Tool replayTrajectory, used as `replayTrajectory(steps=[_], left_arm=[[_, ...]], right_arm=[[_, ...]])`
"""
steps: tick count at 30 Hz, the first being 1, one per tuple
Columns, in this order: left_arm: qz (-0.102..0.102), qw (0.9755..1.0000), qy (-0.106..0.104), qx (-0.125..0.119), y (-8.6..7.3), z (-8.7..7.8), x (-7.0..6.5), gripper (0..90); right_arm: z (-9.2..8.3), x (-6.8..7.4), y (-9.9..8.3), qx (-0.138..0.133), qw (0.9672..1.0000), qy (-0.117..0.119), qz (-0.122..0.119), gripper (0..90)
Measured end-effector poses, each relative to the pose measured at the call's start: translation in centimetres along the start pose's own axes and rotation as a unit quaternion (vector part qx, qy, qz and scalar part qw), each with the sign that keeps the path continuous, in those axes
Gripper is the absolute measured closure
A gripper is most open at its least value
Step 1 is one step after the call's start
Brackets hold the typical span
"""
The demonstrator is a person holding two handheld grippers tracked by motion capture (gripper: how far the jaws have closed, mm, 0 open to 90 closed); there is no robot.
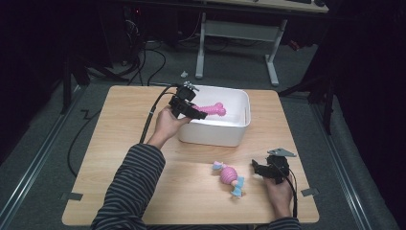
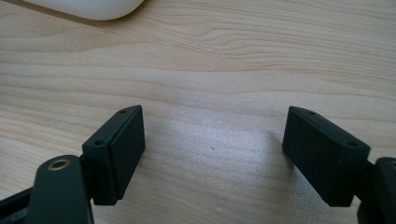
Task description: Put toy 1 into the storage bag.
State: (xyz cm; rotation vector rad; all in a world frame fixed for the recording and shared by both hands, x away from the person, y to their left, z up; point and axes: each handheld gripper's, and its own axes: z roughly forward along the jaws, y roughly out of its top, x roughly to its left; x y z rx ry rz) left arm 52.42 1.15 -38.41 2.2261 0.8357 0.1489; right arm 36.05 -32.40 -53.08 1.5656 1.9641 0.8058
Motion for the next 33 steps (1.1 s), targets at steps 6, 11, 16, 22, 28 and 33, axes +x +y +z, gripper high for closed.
replayTrajectory(steps=[6, 11, 16, 22, 28, 33], left_arm=[[-0.007, 0.9999, -0.002, 0.007, -0.2, 0.6, 0.3, 35.3], [-0.003, 0.9999, 0.002, 0.014, -0.4, 0.8, 0.2, 35.2], [-0.004, 0.9998, 0.002, 0.017, -0.4, 1.0, 0.2, 35.1], [-0.025, 0.9995, -0.006, 0.017, -0.5, 1.1, 0.6, 33.9], [-0.033, 0.9992, -0.024, -0.004, -0.3, 0.7, 0.7, 31.4], [-0.028, 0.9995, -0.015, -0.009, -0.3, 0.1, 0.6, 30.8]], right_arm=[[0.0, 0.0, 0.0, 0.0, 1.0, 0.0, 0.0, 21.1], [0.0, 0.0, 0.0, 0.0, 1.0, 0.0, -0.001, 21.0], [0.0, 0.0, 0.0, 0.0, 1.0, 0.0, 0.0, 21.1], [0.0, 0.0, 0.0, 0.0, 1.0, 0.0, -0.001, 21.1], [0.0, 0.0, 0.0, 0.0, 1.0, 0.001, 0.0, 21.1], [0.0, 0.0, 0.0, 0.0, 1.0, 0.001, -0.001, 21.1]])
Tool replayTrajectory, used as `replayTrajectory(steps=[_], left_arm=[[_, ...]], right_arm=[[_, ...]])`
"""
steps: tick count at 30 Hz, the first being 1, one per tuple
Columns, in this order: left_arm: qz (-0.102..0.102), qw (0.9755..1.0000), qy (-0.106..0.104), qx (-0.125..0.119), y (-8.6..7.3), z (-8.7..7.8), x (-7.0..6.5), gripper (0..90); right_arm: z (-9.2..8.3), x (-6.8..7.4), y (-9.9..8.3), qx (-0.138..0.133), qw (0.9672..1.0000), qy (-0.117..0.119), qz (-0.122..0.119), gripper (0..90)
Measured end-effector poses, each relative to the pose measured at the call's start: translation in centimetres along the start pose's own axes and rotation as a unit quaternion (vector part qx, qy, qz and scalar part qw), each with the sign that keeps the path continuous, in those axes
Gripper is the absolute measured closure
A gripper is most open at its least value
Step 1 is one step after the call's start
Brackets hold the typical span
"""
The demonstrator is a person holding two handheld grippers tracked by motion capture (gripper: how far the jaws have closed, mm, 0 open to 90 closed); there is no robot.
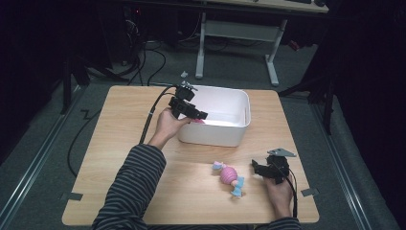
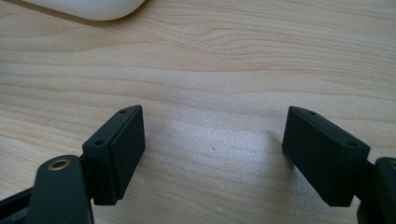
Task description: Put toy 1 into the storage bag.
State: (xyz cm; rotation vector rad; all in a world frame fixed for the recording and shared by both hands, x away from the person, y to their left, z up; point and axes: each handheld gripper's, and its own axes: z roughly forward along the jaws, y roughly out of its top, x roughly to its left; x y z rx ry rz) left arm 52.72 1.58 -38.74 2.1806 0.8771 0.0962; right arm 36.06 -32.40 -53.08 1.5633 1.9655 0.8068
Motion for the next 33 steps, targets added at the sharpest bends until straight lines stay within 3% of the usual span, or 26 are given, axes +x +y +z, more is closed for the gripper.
replayTrajectory(steps=[16, 25, 33], left_arm=[[0.008, 0.9978, 0.04, -0.052, -1.5, -5.7, 0.5, 31.1], [0.003, 0.9967, 0.055, -0.059, -3.1, -7.2, 0.9, 31.6], [0.016, 0.9953, 0.068, -0.067, -3.8, -8.6, 0.3, 31.6]], right_arm=[[0.0, 0.0, 0.0, 0.0, 1.0, 0.0, 0.0, 21.1], [0.0, 0.0, 0.0, 0.0, 1.0, 0.0, 0.0, 21.1], [0.0, 0.0, 0.0, 0.0, 1.0, 0.0, 0.0, 21.1]])
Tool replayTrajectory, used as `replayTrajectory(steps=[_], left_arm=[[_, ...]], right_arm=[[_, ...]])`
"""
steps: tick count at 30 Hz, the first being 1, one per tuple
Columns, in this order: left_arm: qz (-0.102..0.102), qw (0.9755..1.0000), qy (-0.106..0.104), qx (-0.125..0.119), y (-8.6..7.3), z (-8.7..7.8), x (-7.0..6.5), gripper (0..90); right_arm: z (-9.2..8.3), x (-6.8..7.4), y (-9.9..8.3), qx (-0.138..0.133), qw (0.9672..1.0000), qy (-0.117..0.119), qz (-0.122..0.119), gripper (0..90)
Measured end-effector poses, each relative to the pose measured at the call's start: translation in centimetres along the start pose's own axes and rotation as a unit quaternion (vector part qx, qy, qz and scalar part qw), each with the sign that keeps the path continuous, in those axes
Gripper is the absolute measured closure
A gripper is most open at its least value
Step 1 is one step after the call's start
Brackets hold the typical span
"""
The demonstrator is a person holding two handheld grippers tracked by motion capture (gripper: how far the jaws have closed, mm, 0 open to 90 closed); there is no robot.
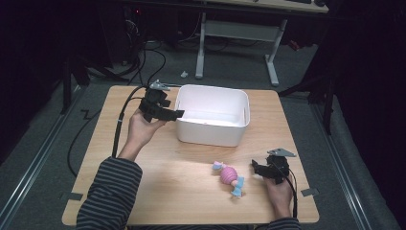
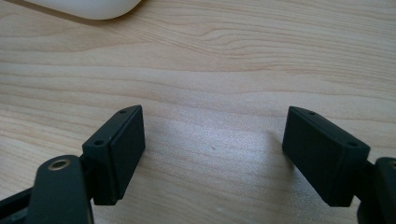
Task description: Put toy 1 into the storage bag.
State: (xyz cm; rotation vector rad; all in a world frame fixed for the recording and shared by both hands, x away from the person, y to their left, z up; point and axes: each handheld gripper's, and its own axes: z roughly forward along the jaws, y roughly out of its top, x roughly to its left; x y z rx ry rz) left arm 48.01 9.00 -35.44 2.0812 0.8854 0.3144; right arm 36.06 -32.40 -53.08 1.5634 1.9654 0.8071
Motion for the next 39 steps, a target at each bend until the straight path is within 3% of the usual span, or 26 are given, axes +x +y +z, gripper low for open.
replayTrajectory(steps=[12, 19, 39], left_arm=[[-0.016, 0.9997, 0.011, -0.014, -1.7, -1.6, 0.5, 31.9], [-0.011, 0.9996, 0.019, -0.016, -2.7, -2.2, 0.3, 32.1], [-0.028, 0.9987, 0.031, -0.028, -5.5, -4.1, 0.4, 32.0]], right_arm=[[0.0, 0.0, 0.0, 0.0, 1.0, 0.0, 0.0, 21.1], [0.0, 0.0, 0.0, 0.0, 1.0, 0.0, 0.0, 21.1], [0.0, 0.0, 0.0, 0.0, 1.0, 0.001, -0.001, 21.1]])
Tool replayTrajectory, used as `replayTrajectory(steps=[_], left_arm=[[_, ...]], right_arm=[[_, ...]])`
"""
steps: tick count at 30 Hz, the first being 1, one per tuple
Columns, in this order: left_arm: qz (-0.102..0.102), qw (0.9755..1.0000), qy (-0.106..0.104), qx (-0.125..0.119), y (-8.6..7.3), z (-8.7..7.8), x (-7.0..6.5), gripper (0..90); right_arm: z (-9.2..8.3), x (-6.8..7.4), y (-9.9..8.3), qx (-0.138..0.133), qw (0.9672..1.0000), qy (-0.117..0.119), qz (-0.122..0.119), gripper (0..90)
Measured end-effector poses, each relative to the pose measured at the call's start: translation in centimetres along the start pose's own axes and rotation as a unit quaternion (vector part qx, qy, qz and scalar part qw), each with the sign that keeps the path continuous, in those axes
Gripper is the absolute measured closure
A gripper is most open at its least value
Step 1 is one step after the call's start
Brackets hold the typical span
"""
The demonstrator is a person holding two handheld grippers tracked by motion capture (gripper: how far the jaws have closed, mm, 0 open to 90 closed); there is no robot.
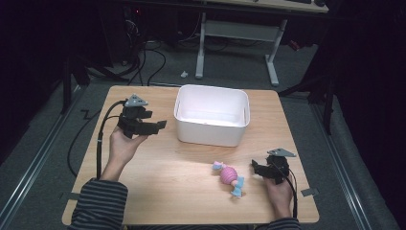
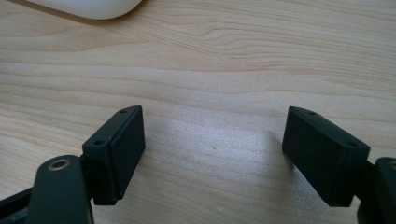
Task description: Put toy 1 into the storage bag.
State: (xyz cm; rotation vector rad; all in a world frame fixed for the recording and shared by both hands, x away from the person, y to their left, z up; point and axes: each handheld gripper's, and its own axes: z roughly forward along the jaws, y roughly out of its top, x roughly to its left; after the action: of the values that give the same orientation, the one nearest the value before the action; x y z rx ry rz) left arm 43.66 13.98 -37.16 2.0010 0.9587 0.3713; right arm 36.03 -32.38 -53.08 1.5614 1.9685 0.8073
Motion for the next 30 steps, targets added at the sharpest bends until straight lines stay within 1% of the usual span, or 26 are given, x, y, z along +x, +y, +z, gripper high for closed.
replayTrajectory(steps=[3, 7, 11, 14, 16, 22, 24, 30], left_arm=[[-0.003, 1.0, 0.0, 0.002, -0.4, -0.2, 0.0, 32.0], [-0.009, 1.0, 0.0, -0.004, -0.8, -0.6, 0.0, 32.0], [-0.009, 0.9999, 0.003, -0.005, -1.2, -0.9, 0.1, 31.9], [-0.011, 0.9999, 0.005, -0.005, -1.5, -1.0, 0.1, 32.0], [-0.018, 0.9998, 0.001, -0.01, -1.9, -1.0, 0.1, 32.0], [-0.022, 0.9997, 0.0, -0.01, -2.6, -0.9, 0.1, 32.0], [-0.028, 0.9995, -0.002, -0.012, -3.0, -0.9, 0.2, 32.0], [-0.027, 0.9996, 0.0, -0.009, -3.5, -0.9, 0.1, 31.9]], right_arm=[[0.0, 0.0, 0.0, 0.0, 1.0, 0.0, 0.0, 21.1], [0.0, 0.0, 0.0, 0.0, 1.0, 0.0, 0.0, 21.1], [0.0, 0.0, 0.0, 0.0, 1.0, 0.0, 0.0, 21.1], [0.0, 0.0, 0.0, 0.0, 1.0, 0.0, 0.0, 21.1], [0.0, 0.0, 0.0, 0.0, 1.0, 0.0, 0.0, 21.1], [0.0, 0.0, 0.0, 0.0, 1.0, 0.0, 0.0, 21.1], [0.0, 0.0, 0.0, 0.0, 1.0, 0.0, 0.0, 21.1], [0.0, 0.0, 0.0, 0.0, 1.0, 0.0, 0.0, 21.1]])
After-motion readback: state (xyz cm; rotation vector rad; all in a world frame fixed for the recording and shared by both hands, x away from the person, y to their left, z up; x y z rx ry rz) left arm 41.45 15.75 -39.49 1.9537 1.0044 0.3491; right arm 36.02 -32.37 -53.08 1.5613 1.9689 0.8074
